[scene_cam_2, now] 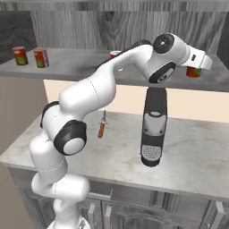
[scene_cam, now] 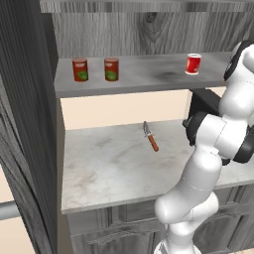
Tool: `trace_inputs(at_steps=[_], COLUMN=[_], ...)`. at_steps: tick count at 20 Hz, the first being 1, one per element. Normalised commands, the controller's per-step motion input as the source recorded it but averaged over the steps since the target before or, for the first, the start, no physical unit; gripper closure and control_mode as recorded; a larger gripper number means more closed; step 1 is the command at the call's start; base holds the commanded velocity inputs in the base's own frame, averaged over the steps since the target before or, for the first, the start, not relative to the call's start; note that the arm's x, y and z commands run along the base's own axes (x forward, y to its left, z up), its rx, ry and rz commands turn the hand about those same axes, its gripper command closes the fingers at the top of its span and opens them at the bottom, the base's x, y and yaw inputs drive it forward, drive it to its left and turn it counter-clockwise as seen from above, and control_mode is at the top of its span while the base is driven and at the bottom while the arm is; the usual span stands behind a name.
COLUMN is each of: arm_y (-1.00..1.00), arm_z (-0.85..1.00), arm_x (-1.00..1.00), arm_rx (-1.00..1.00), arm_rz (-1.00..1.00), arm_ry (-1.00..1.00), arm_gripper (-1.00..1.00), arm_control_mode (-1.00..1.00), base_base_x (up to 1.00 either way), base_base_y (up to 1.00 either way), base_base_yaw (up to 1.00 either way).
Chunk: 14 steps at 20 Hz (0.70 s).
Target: Stack two cans on top of the other two cans in the cabinet.
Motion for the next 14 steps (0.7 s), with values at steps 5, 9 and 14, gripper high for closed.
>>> trace_inputs(at_steps=[5,9,14], arm_y=[-0.08,-0.06,-0.02], arm_z=[0.00,0.00,0.00], arm_x=[0.00,0.00,0.00], arm_rx=[0.00,0.00,0.00], arm_rz=[0.00,0.00,0.00], arm_ry=[0.00,0.00,0.00], arm_gripper=[-1.00,-1.00,-1.00], arm_control_mode=[-1.00,-1.00,-1.00], base_base_x=[0.00,0.00,0.00], base_base_y=[0.00,0.00,0.00], base_base_yaw=[0.00,0.00,0.00])
